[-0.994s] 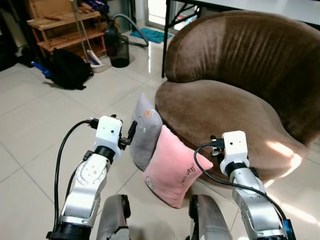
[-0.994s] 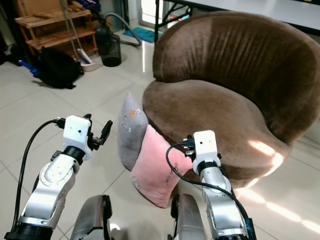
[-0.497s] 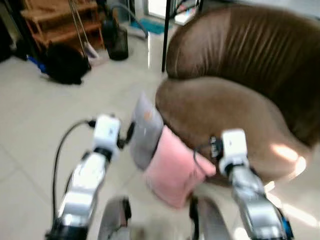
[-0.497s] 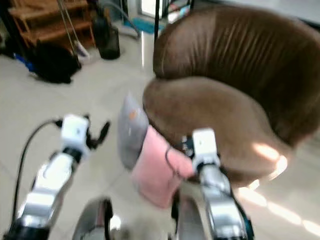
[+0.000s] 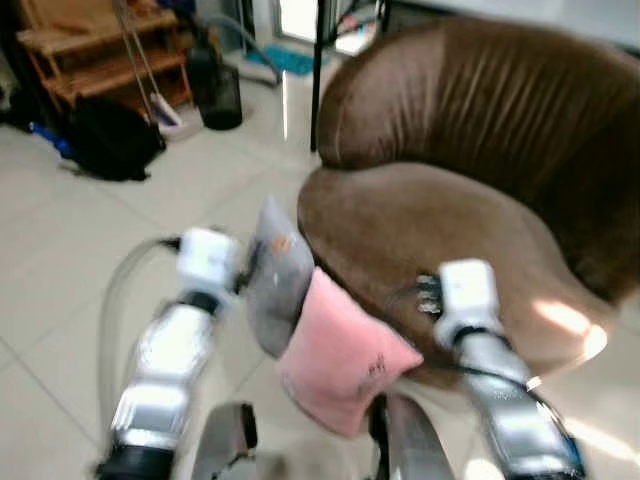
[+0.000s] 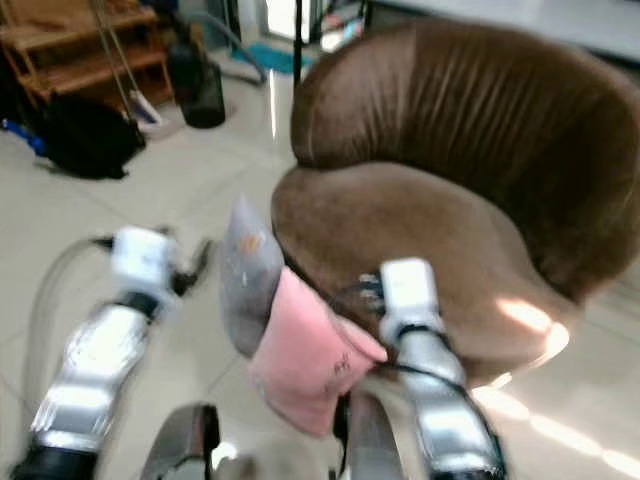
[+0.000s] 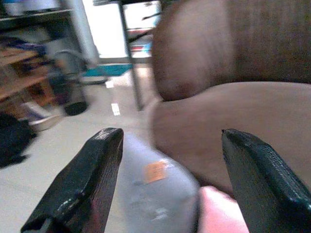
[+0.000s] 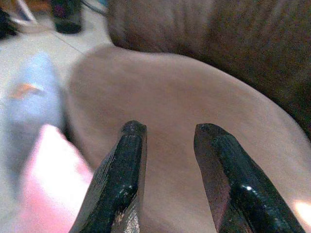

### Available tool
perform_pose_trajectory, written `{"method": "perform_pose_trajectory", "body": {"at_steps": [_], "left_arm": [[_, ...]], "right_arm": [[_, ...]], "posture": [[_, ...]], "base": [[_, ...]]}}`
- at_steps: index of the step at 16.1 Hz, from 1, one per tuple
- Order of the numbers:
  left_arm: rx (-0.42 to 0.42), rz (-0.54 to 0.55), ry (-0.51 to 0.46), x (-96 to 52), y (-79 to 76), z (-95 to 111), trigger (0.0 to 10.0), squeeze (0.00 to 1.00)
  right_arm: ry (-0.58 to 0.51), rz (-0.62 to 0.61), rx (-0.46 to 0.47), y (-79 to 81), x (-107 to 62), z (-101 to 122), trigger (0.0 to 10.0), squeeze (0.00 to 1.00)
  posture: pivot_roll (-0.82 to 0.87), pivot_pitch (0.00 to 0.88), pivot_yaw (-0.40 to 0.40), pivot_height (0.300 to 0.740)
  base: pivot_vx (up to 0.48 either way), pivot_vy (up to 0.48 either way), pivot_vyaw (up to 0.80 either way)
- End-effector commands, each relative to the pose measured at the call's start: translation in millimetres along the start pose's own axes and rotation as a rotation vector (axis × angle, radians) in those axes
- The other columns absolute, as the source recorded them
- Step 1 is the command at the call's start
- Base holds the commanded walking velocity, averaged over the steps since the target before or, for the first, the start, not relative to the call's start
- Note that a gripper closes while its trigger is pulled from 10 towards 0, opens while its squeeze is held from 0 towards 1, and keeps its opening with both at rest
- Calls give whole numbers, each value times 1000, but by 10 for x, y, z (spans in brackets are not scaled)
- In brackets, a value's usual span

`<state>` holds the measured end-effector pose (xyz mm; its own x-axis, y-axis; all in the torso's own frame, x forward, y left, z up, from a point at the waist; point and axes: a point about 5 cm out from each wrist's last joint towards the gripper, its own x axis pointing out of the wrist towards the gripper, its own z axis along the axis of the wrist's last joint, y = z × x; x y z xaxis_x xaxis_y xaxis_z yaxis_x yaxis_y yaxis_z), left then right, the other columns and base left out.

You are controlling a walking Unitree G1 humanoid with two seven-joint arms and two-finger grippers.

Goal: Move the pillow to the sofa from floor

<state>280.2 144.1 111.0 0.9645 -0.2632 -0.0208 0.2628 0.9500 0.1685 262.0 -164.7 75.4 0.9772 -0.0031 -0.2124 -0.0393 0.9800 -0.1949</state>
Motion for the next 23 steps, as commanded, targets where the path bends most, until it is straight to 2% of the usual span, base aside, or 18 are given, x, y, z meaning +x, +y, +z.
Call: {"method": "perform_pose_trajectory", "body": {"at_steps": [1, 7, 9, 10, 11, 12, 14, 16, 17, 20, 23], "left_arm": [[24, 26, 1, -13, 110, 14, 10000, 0], [41, 16, 14, -9, 95, -3, 10000, 0], [50, -2, 13, -31, 84, -12, 10000, 0], [62, -15, 5, -55, 100, -17, 10000, 0], [69, -22, 0, -72, 106, -17, 10000, 0], [80, -51, 1, -92, 99, -22, 10000, 0], [82, -110, 8, -134, 76, -47, 10000, 0], [122, -210, 57, -195, 21, -160, 10000, 0], [124, -224, 65, -233, 19, -167, 10000, 0], [127, -271, 68, -363, 36, -110, 10000, 0], [105, -408, 91, -518, 54, -69, 10000, 0]], "right_arm": [[-17, 14, 12, 56, 19, 59, 10000, 0], [-17, 18, 12, 68, 19, 60, 10000, 0], [-25, 20, 56, 86, 7, 57, 10000, 0], [9, 24, 109, 92, 11, 2, 10000, 0], [30, 36, 119, 97, 15, -43, 10000, 71], [52, 46, 112, 96, 34, -116, 10000, 1000], [122, 37, 103, 88, 90, -263, 10000, 1000], [277, -3, 157, 62, 251, -542, 10000, 1000], [314, -19, 185, 51, 288, -601, 10000, 1000], [354, -33, 244, 16, 349, -684, 10000, 1000], [396, -112, 321, -92, 333, -826, 10000, 1000]], "posture": [[-57, 25, -10, 574], [-57, 26, -9, 574], [-54, 26, -8, 574], [-45, 31, -9, 574], [-40, 37, -9, 574], [-35, 45, -6, 574], [-38, 58, 0, 574], [-18, 94, 4, 574], [-5, 115, 5, 574], [48, 184, 32, 574], [90, 238, 89, 574]], "base": [[345, 0, 0], [216, 0, 0], [0, 0, 0], [0, 0, 0], [0, 0, 0], [0, 0, 0], [0, 0, 0], [0, 0, 0], [0, 0, 0], [0, 0, 0], [0, 0, 0]]}}
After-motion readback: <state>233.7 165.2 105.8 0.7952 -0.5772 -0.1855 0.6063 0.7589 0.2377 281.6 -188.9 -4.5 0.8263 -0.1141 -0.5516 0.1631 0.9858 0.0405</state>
